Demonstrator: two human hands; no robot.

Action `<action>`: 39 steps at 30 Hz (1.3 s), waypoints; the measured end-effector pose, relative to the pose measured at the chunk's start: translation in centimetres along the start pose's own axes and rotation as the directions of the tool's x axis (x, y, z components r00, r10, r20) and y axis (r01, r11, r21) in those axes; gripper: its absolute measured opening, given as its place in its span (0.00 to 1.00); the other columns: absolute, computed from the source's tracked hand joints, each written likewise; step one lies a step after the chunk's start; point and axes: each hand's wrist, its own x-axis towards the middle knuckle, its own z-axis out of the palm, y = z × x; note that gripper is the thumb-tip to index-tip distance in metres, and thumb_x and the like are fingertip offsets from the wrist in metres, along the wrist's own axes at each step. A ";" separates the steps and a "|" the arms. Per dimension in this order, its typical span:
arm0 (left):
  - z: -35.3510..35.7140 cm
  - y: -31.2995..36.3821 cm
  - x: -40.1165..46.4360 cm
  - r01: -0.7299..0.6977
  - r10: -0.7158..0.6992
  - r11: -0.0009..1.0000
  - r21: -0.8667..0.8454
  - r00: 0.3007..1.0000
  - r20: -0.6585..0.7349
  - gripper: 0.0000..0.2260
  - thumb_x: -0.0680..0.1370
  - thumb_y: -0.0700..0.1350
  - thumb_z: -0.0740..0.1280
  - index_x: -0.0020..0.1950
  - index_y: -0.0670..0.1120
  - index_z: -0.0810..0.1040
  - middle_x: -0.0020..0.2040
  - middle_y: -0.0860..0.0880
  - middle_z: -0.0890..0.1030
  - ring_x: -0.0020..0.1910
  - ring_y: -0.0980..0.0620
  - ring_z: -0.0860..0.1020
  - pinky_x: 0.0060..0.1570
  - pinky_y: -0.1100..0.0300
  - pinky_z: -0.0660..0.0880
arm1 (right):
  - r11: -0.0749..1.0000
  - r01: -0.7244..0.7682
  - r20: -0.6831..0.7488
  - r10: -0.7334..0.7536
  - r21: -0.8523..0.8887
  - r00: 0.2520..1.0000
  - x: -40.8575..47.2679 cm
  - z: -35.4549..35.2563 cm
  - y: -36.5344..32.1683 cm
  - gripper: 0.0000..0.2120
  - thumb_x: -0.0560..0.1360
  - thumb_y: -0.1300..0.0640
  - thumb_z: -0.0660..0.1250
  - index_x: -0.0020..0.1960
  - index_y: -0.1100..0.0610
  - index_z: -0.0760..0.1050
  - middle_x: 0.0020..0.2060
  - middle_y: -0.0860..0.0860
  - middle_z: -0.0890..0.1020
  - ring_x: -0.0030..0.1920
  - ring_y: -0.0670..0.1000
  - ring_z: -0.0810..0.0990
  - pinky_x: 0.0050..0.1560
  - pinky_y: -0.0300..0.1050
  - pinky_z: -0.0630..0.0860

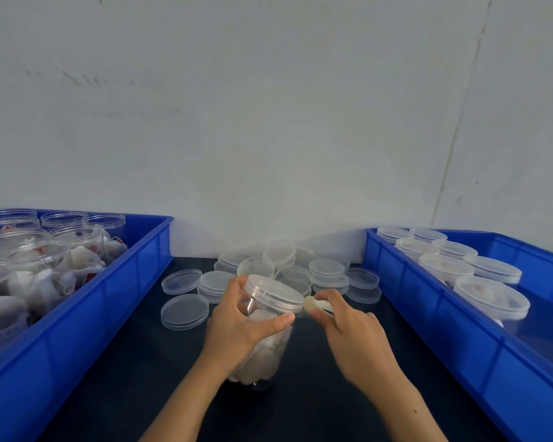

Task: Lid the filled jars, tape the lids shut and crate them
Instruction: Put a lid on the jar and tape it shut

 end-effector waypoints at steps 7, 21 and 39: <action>0.1 0.3 -0.3 -0.001 0.004 0.992 -0.126 1.000 0.025 0.35 0.61 0.48 0.82 0.60 0.54 0.63 0.54 0.51 0.81 0.50 0.61 0.82 0.43 0.70 0.76 | 0.996 0.050 0.006 -0.051 0.069 0.999 0.0 0.7 -0.6 0.19 0.84 0.50 0.51 0.73 0.38 0.55 0.30 0.43 0.71 0.34 0.43 0.72 0.53 0.45 0.69; 0.3 -0.2 -0.7 -0.141 0.146 0.984 0.113 0.988 -0.043 0.25 0.63 0.68 0.69 0.55 0.67 0.63 0.62 0.58 0.74 0.59 0.58 0.76 0.57 0.54 0.77 | 0.938 -0.111 0.091 0.086 0.327 0.992 0.1 1.5 -0.4 0.20 0.82 0.47 0.55 0.69 0.27 0.60 0.41 0.43 0.80 0.37 0.42 0.77 0.34 0.31 0.66; 1.4 0.0 -0.1 -0.047 0.140 0.921 0.386 0.966 -0.217 0.45 0.54 0.76 0.66 0.66 0.57 0.66 0.53 0.64 0.72 0.53 0.60 0.73 0.46 0.60 0.71 | 0.965 0.033 0.013 -0.038 0.260 0.999 -0.2 2.0 -1.0 0.21 0.83 0.49 0.54 0.74 0.34 0.58 0.29 0.44 0.70 0.30 0.42 0.70 0.33 0.33 0.64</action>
